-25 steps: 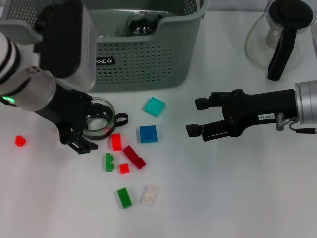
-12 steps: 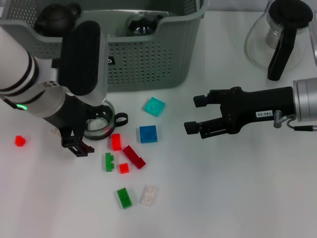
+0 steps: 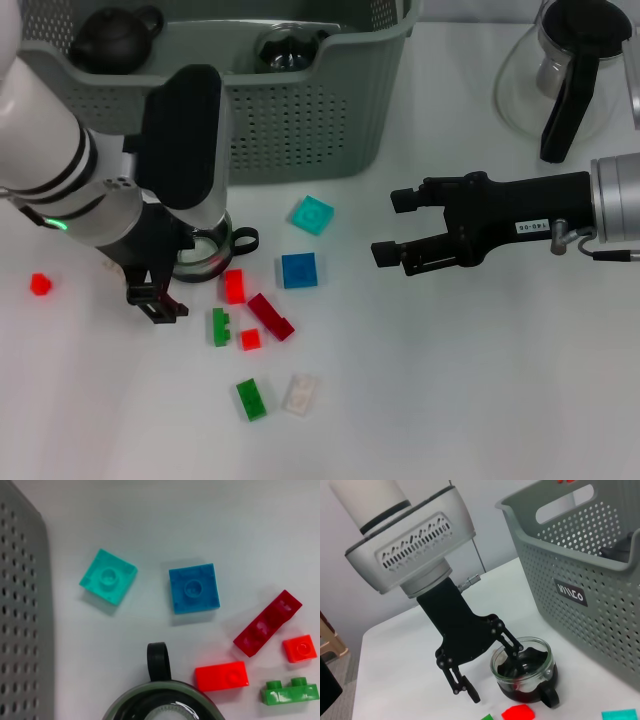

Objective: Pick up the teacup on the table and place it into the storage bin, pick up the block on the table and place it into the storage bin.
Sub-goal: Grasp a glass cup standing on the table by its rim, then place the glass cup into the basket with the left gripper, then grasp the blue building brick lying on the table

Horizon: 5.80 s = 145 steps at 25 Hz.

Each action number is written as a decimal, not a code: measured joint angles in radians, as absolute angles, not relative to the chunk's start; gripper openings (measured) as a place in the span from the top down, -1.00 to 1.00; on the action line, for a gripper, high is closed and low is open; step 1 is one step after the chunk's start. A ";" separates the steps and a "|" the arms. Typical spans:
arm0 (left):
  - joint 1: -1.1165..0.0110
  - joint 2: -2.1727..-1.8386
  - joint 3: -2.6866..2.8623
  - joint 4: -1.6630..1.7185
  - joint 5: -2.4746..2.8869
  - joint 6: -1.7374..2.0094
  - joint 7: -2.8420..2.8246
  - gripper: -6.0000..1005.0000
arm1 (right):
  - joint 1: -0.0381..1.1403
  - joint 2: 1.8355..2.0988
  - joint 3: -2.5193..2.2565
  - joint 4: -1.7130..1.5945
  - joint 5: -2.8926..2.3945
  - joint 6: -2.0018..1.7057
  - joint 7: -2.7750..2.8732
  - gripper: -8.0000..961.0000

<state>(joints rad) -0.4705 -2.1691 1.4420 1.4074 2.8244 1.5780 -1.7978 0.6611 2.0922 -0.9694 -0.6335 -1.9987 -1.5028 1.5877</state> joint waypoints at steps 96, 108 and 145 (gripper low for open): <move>-0.975 -2.062 0.947 0.906 2.707 1.135 -2.221 0.90 | 0.641 2.067 -0.933 -0.636 -2.000 -1.525 1.563 -0.97; -0.972 -2.093 1.026 0.903 2.741 1.113 -2.226 0.90 | 0.632 2.069 -0.933 -0.635 -2.003 -1.523 1.562 -0.97; -0.474 -2.107 0.800 1.198 1.927 2.003 -1.657 -0.51 | 0.639 2.075 -0.972 -0.634 -2.010 -1.534 1.493 -0.97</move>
<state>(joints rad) -0.4737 -2.1074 0.7997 1.1978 1.9274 2.0035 -1.6574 0.6389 2.0746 -0.9719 -0.6337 -2.0096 -1.5341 1.4932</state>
